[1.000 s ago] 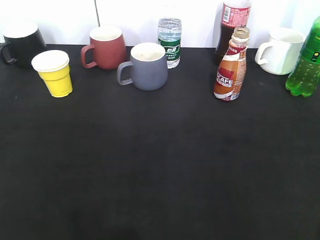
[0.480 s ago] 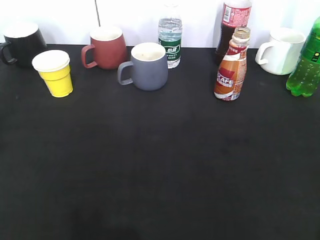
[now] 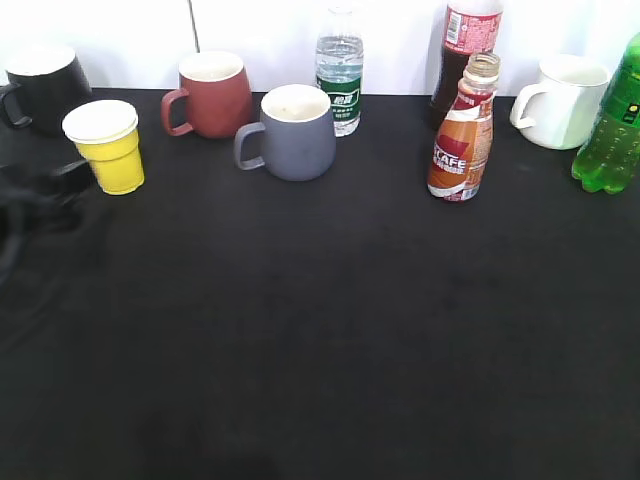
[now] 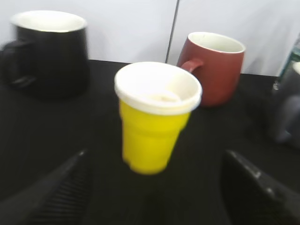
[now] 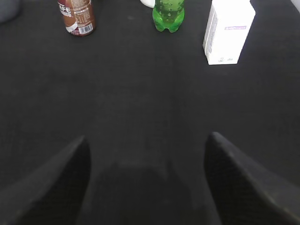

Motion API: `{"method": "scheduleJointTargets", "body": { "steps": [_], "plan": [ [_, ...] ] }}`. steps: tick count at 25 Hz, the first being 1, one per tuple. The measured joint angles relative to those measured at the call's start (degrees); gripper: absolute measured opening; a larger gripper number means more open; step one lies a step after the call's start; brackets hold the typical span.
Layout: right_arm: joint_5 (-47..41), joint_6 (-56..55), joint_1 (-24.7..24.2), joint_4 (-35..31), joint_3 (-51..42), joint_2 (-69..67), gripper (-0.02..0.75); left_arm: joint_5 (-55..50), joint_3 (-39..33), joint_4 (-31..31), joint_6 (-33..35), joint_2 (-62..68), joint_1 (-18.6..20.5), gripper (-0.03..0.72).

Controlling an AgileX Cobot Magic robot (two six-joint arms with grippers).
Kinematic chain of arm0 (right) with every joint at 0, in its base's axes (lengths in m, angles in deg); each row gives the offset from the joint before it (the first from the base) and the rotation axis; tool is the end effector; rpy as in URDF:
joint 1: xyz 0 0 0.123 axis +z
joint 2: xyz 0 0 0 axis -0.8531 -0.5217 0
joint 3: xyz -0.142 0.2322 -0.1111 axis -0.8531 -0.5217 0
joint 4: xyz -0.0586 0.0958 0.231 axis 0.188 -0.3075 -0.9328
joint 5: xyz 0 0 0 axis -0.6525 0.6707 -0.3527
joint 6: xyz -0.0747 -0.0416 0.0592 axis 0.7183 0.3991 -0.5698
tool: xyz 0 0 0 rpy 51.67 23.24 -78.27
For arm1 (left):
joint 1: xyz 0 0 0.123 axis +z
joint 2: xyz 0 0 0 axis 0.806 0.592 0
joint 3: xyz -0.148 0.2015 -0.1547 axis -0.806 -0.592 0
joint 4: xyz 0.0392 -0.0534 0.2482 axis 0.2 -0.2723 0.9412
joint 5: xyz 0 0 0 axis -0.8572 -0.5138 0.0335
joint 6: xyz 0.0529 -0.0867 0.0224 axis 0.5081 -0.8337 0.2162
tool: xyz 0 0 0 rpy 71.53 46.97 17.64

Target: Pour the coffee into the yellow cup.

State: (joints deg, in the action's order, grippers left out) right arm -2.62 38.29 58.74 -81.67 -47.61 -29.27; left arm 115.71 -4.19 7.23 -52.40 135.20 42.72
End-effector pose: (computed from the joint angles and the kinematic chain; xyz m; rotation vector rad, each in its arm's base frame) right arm 0.0015 0.0057 0.2764 -0.0481 2.0128 0.0502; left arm 0.2760 -0.0559 0.1570 0.0613 1.7740 -0.2612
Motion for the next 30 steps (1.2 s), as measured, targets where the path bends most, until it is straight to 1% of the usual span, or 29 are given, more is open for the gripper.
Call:
{"method": "scheduleJointTargets", "body": {
  "steps": [4,9,10,11,12,14,15,17,19,20,21,22,23,25,26,28,29,30],
  "plan": [
    [0.0,0.0,0.0,0.0,0.0,0.0,0.589,-0.4,9.0,2.2,0.0,11.7,0.0,0.671],
    [0.0,0.0,0.0,0.0,0.0,0.0,0.589,1.2,22.9,2.5,0.6,25.2,0.1,0.671],
    [0.0,0.0,0.0,0.0,0.0,0.0,0.589,1.8,24.7,2.5,1.0,26.7,0.1,0.669],
    [0.0,0.0,0.0,0.0,0.0,0.0,0.589,2.1,25.3,2.5,1.2,27.1,0.1,0.657],
    [0.0,0.0,0.0,0.0,0.0,0.0,0.589,2.0,25.4,2.5,1.3,27.1,0.2,0.615],
    [0.0,0.0,0.0,0.0,0.0,0.0,0.589,1.6,25.4,4.3,1.3,27.1,0.2,0.496],
    [0.0,0.0,0.0,0.0,0.0,0.0,0.589,1.2,25.4,5.4,1.4,27.1,0.2,0.457],
    [0.0,0.0,0.0,0.0,0.0,0.0,0.589,1.3,25.0,6.8,1.4,26.9,0.2,0.450],
    [0.0,0.0,0.0,0.0,0.0,0.0,0.589,-0.7,21.7,9.0,1.0,23.5,0.2,0.449],
    [0.0,0.0,0.0,0.0,0.0,0.0,0.589,-1.7,19.7,12.1,0.2,20.9,0.2,0.449],
    [0.0,0.0,0.0,0.0,0.0,0.0,0.589,-2.7,18.7,18.1,-2.6,17.7,0.2,0.449],
    [0.0,0.0,0.0,0.0,0.0,0.0,0.589,-3.4,18.6,24.6,-7.2,15.5,0.1,0.449],
    [0.0,0.0,0.0,0.0,0.0,0.0,0.589,-3.5,18.6,31.2,-10.6,14.1,-0.6,0.449],
    [0.0,0.0,0.0,0.0,0.0,0.0,0.589,-2.7,18.7,42.4,-15.5,13.3,-2.6,0.448],
    [0.0,0.0,0.0,0.0,0.0,0.0,0.589,-2.1,19.2,47.1,-18.6,13.3,-3.9,0.448],
    [0.0,0.0,0.0,0.0,0.0,0.0,0.589,-1.4,22.7,55.1,-22.6,13.3,-7.4,0.448],
    [0.0,0.0,0.0,0.0,0.0,0.0,0.589,-1.4,25.0,57.8,-24.6,13.3,-9.3,0.448],
    [0.0,0.0,0.0,0.0,0.0,0.0,0.589,-1.4,26.6,59.1,-25.6,13.3,-11.1,0.448]
  ]
}}
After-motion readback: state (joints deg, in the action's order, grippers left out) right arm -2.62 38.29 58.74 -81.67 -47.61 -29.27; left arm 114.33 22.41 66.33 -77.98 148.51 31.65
